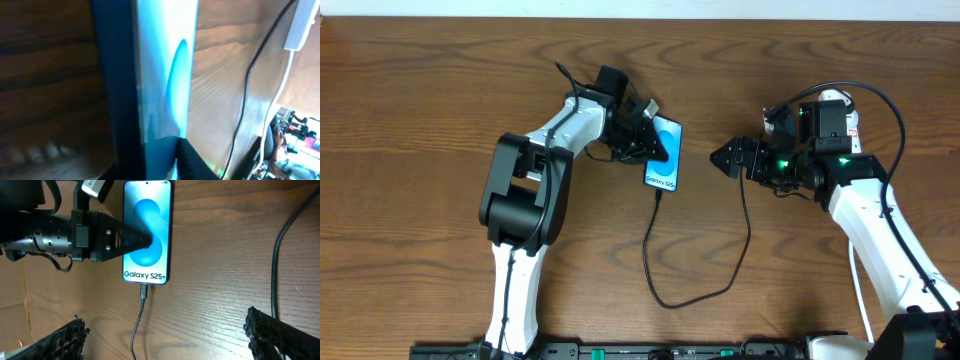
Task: Plug charger to phone and switch on socket
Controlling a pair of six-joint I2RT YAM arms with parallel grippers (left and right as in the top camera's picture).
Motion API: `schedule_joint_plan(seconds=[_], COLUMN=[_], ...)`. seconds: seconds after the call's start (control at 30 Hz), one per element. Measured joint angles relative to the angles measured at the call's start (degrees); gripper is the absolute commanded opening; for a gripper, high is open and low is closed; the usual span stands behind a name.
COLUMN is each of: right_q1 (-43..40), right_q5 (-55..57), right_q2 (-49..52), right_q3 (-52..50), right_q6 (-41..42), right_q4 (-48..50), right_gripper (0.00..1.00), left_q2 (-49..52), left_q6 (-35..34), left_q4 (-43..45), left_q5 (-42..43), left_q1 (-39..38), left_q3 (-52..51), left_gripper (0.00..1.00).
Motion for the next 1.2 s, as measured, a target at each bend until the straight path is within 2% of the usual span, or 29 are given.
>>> schedule_joint_plan(seconds=[0.13, 0.27, 0.3, 0.33, 0.37, 0.83, 1.0, 1.13, 1.2], right_q1=[0.00, 0.00, 0.00, 0.00, 0.00, 0.00, 0.00, -0.02, -0.44], right_q5=[0.02, 0.96, 1.49, 2.47, 2.86, 10.80, 11.63, 14.47, 18.75], right_q2=[0.00, 0.00, 0.00, 0.00, 0.00, 0.00, 0.00, 0.07, 0.42], right_q3=[0.00, 0.00, 0.00, 0.00, 0.00, 0.00, 0.00, 3.02, 9.01], right_q6=[0.00, -0.02, -0.02, -0.02, -0.02, -0.92, -1.60, -1.31, -1.29], right_q4=[-0.07, -0.33, -0.63, -1.22, -1.36, -5.14, -6.10, -13.05, -20.24], right_gripper=[0.99, 0.99, 0.99, 0.99, 0.99, 0.99, 0.99, 0.99, 0.99], left_q2=[-0.11, -0.66, -0.76, -1.14, -1.36, -4.22, -5.99, -15.87, -22.82], left_q6=[0.02, -0.02, -0.02, -0.04, -0.09, -0.37, -1.97, -2.69, -2.84], left_q4=[0.00, -1.07, -1.55, -2.54, -3.17, -9.90, -15.08, -14.84, -14.51], left_q5=[1.20, -0.04, -0.87, -2.56, -3.61, -25.24, -39.36, -46.69, -49.37], left_q1=[-0.02, -0.17, -0.20, -0.24, -0.24, -0.46, 1.18, 2.45, 2.47], left_q3=[0.22, 0.66, 0.79, 0.96, 1.11, 3.13, 2.21, 1.68, 1.70], left_gripper=[0.59, 0.60, 0.64, 0.80, 0.85, 0.86, 0.87, 0.87, 0.87])
